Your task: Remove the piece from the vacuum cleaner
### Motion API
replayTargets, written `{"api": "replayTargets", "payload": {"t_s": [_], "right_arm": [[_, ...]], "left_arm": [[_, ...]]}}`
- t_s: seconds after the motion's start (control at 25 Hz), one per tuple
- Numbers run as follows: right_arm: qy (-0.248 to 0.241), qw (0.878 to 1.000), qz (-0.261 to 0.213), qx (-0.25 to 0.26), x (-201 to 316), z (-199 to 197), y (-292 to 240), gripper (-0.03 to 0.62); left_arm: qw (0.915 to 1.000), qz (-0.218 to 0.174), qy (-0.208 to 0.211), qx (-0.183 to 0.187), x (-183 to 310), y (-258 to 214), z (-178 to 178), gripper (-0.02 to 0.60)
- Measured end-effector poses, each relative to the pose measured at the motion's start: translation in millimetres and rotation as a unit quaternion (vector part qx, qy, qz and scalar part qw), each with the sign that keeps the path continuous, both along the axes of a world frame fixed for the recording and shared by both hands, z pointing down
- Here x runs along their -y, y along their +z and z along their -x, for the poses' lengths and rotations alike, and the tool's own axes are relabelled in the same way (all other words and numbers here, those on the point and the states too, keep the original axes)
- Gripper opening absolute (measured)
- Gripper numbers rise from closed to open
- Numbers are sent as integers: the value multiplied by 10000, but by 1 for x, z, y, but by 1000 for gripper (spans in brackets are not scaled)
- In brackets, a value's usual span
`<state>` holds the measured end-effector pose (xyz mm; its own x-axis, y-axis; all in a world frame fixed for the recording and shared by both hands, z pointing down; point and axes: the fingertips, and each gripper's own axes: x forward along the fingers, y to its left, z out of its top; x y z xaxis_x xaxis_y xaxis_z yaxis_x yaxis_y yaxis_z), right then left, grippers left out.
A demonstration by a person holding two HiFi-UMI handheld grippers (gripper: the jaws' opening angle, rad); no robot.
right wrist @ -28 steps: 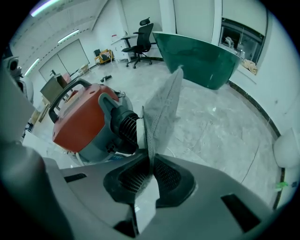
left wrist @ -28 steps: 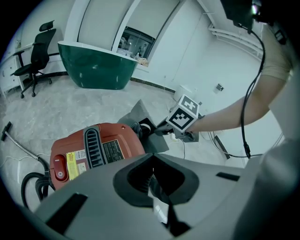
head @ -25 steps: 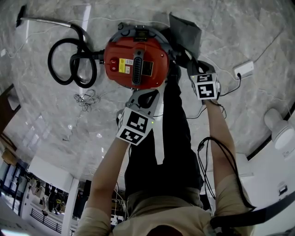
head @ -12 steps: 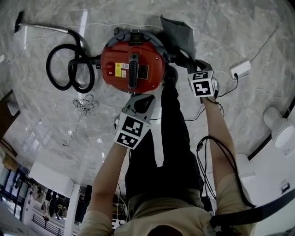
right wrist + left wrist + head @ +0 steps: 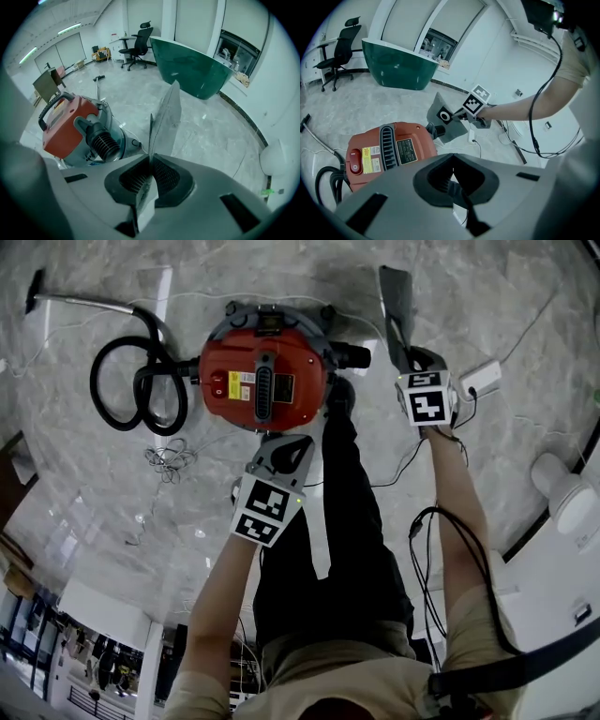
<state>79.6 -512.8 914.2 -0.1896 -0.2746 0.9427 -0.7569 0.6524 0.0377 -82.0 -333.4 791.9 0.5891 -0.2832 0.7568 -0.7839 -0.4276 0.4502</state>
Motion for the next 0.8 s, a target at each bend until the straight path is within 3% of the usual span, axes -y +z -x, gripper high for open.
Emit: {"api": "replayTargets", "payload": {"t_s": [0.2, 0.52, 0.8], "right_arm": [[677, 9960, 86, 583, 15, 0, -18, 26], [1720, 9730, 146, 1530, 18, -11, -101, 26], [1954, 9638, 86, 1813, -2, 9, -186, 26]], "left_arm": [[9996, -210, -147, 117, 13, -16, 16, 3], [9988, -439, -107, 189, 21, -73, 35, 3], [9955, -914, -217, 152, 23, -151, 54, 3]]}}
